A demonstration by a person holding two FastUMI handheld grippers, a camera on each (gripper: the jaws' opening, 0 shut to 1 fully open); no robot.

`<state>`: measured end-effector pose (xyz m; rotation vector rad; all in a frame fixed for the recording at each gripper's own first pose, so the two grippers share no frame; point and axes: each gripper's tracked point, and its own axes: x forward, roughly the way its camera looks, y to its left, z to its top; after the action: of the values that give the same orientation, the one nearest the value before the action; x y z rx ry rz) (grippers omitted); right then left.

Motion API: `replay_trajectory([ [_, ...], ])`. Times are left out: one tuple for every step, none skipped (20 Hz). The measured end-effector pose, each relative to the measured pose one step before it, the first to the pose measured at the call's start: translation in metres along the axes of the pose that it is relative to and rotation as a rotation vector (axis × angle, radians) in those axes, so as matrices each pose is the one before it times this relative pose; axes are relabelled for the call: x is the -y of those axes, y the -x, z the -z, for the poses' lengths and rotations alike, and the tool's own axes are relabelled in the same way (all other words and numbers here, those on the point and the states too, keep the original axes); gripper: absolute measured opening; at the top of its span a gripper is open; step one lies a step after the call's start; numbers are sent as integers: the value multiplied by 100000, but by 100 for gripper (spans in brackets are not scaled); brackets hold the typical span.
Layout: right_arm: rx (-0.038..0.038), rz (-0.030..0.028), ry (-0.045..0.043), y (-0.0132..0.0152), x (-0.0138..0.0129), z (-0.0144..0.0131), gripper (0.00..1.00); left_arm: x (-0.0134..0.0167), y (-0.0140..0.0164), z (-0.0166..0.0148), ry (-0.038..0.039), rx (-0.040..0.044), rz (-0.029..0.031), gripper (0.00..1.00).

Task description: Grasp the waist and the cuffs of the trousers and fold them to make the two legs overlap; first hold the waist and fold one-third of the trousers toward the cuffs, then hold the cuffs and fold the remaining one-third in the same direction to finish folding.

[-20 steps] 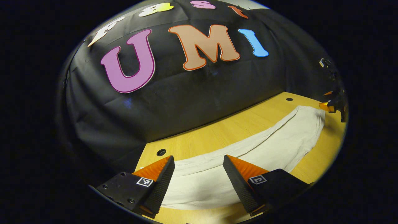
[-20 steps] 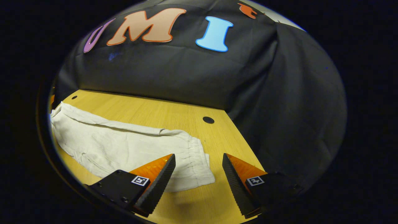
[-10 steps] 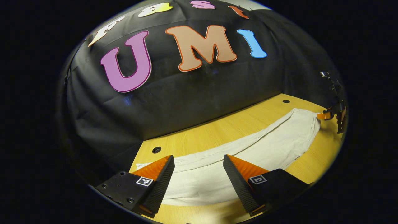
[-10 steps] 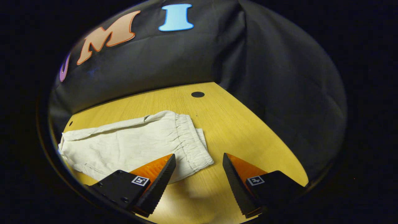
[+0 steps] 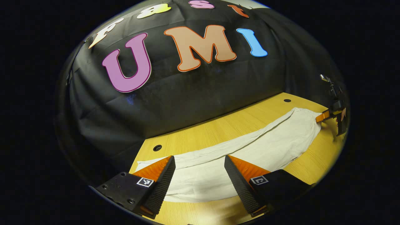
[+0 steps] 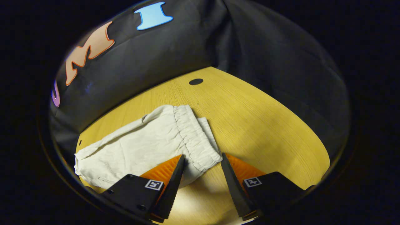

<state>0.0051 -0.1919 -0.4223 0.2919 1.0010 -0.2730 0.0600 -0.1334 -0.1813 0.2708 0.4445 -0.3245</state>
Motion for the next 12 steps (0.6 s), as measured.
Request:
replay_trajectory([
  [-1661, -1732, 2, -132, -159, 445, 72, 51, -24, 10, 196, -167, -388, 96],
  [-94, -1669, -352, 74, -149, -153, 59, 248, 104, 31, 291, -68, -247, 96],
  [-1074, -3100, -1208, 82, -381, 167, 57, 233, 29, 0, 255, -457, -275, 96],
  [29, -77, -1110, 301, 61, -178, 36, 257, 12, 76, 145, -278, -532, 96],
  [142, -1204, -206, 66, 3, -166, 14, 222, 158, -60, 261, -156, -330, 96],
  [767, -49, 505, 34, 340, -308, 10, 337, 142, -128, 441, 99, -60, 96],
  [128, -334, 493, 385, 296, -239, 14, 339, -13, -121, 212, 64, -250, 96],
  [69, 216, 299, 265, 437, -356, 14, 231, -39, -186, 188, 269, -258, 96],
  [324, 443, -329, 296, 652, -387, 13, 282, 127, 6, 337, -28, -292, 96],
  [313, 626, -752, 199, 669, -596, 14, 265, 47, -89, 494, -164, -366, 96],
  [327, 823, -631, 444, 516, -190, 13, 345, 221, 84, 788, -22, -41, 96],
  [368, 862, -411, 214, 280, -312, 13, 336, -20, -42, 947, 278, 243, 96],
])
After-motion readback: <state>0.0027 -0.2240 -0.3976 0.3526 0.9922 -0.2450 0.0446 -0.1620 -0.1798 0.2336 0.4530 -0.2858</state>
